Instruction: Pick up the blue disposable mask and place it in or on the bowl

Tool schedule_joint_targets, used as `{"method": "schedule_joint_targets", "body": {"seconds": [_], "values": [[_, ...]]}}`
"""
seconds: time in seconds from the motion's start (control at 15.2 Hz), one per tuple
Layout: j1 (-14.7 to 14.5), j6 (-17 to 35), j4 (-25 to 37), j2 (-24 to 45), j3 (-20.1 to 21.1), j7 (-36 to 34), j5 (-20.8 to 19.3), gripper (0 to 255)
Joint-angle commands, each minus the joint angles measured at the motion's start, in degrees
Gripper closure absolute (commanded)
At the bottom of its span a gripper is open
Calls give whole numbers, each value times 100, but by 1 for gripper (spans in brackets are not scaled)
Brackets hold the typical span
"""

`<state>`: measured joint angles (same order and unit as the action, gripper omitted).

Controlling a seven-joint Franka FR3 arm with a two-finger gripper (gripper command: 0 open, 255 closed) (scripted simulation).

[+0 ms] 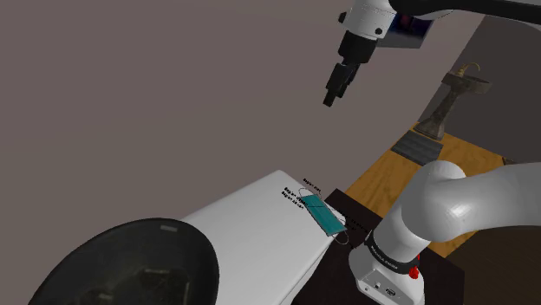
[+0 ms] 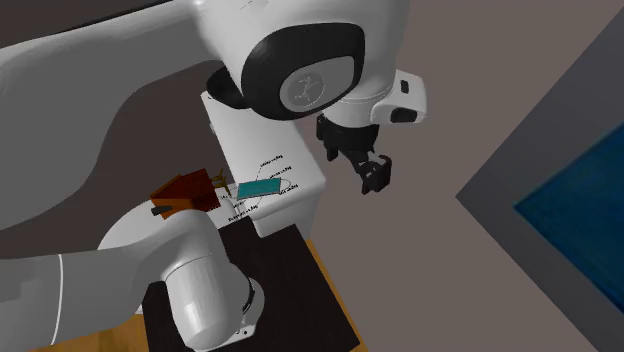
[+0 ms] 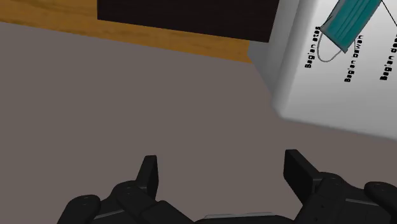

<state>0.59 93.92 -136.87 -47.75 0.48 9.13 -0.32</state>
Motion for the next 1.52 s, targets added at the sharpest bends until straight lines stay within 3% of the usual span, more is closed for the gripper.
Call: {"method": "schedule_joint_targets", "body": {"seconds": [0.0,0.59,1.32,1.45], "values": [[0,0,0,0,0,0,0,0],[-772,248,-1208,-1018,937,-298,574,0],[-2128,515,-2246,-1848,2373,-853,1661,0],[-2210,605,-2354,-1866,2470,-883,1742,0]]}}
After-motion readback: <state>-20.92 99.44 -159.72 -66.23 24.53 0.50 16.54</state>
